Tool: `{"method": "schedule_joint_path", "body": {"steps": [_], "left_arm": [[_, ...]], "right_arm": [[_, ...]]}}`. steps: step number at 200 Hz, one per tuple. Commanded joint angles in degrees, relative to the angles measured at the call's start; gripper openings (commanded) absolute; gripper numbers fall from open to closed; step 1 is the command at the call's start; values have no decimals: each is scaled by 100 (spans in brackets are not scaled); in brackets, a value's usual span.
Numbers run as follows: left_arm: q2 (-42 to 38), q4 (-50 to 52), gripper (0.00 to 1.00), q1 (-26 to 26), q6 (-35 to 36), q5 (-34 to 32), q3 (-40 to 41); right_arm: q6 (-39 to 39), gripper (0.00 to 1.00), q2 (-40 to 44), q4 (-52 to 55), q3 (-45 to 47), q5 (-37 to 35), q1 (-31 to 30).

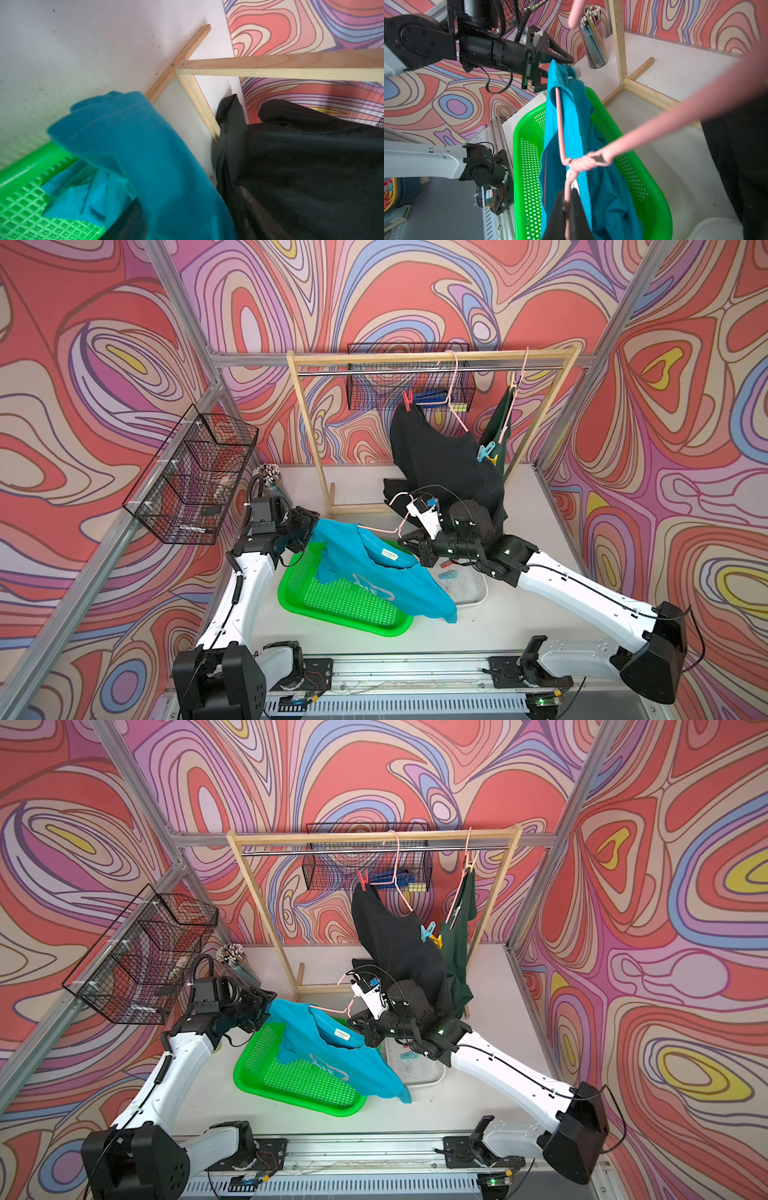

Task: Remove the clothespins securing t-shirts to the hanger
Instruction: Remove the T-shirt from the hanger.

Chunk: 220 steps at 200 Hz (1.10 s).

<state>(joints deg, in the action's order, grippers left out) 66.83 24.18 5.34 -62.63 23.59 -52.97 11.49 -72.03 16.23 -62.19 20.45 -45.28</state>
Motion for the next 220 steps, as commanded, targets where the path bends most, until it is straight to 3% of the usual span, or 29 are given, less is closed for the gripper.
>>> {"method": "schedule_joint_path", "body": {"steps": [1, 58, 134, 220], "left_arm": [[-95, -205, 40, 46, -128, 48, 49], [-63, -213, 0, 46, -166, 95, 75], [-195, -126, 0, 54, -45, -197, -70], [-496, 911, 0, 116, 554, -1757, -709]], "right_arm": [[-41, 0, 177, -164, 67, 52, 28], [-66, 0, 194, -154, 95, 21, 28], [-167, 0, 423, -127, 369, -27, 28], [-468, 0, 1113, 117, 830, -487, 28]]}}
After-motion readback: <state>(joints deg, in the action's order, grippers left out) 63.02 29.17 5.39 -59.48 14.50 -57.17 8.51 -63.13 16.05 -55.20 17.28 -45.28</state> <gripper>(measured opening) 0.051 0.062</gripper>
